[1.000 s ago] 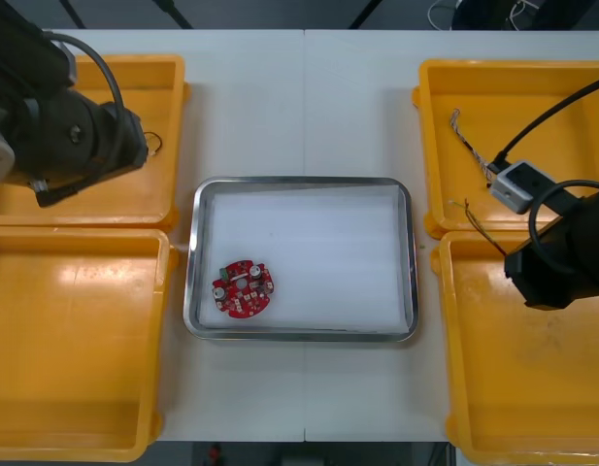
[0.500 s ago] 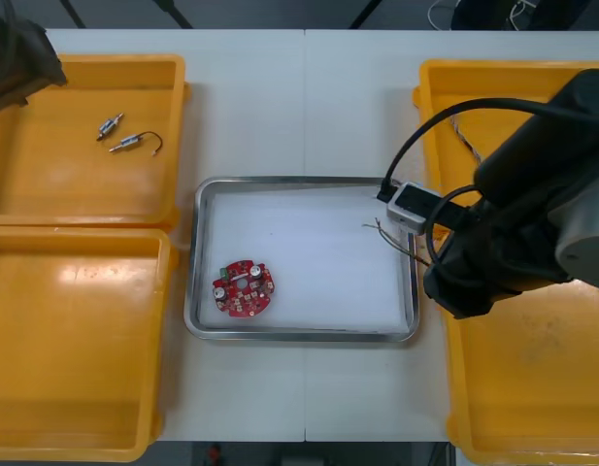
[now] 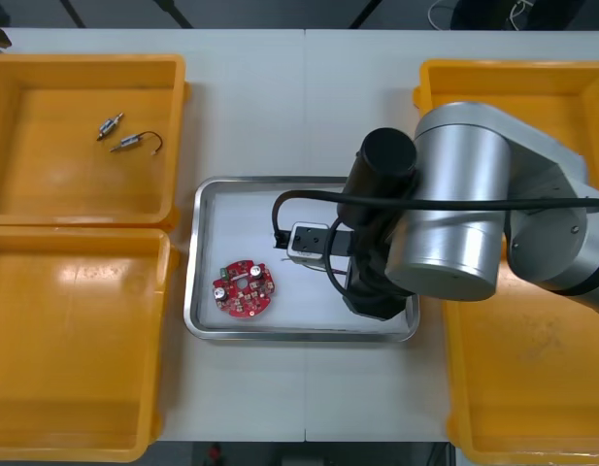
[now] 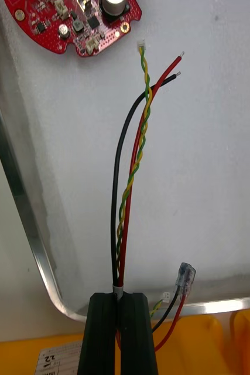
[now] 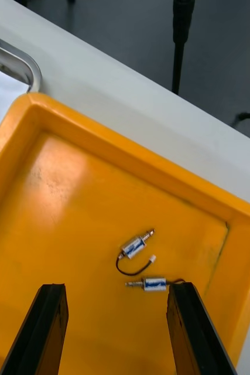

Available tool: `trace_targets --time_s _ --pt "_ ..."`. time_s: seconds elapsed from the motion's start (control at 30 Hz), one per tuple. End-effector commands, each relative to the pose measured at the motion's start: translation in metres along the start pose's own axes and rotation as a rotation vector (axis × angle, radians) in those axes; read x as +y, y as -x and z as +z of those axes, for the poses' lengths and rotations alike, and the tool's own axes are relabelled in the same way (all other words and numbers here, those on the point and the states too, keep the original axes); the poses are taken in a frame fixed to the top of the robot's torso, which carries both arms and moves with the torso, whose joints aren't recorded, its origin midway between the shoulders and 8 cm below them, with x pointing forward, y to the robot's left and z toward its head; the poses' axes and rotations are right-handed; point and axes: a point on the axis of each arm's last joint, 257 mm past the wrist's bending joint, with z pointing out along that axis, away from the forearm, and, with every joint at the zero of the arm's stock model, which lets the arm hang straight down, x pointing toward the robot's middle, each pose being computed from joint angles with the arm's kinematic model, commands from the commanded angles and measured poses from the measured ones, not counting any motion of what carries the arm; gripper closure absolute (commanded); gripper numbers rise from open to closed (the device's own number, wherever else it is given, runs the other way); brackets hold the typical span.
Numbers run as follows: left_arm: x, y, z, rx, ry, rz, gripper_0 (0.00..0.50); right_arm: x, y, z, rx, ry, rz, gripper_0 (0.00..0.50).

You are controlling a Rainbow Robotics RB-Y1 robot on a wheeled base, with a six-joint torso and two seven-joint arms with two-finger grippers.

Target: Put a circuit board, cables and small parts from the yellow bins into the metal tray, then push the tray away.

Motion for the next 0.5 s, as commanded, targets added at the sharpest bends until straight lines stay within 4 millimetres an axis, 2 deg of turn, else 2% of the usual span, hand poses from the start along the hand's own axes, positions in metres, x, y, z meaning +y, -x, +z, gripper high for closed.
trace_targets --time_s 0.03,0.27,0.5 --pt "-0.002 0.065 -0.023 -0.135 -0.038 0.184 0.004 0.000 0.024 0.004 -0.016 -0.044 -0.127 0.500" --pt "-0.005 0.077 -0.003 -0.175 -0.113 0.302 0.000 0.005 0.019 0.029 0.016 -0.049 -0.176 0.500" --pt "-0.024 0.077 0.021 -0.183 -0.163 0.433 0.000 0.009 0.011 0.053 0.054 -0.041 -0.193 0.500"
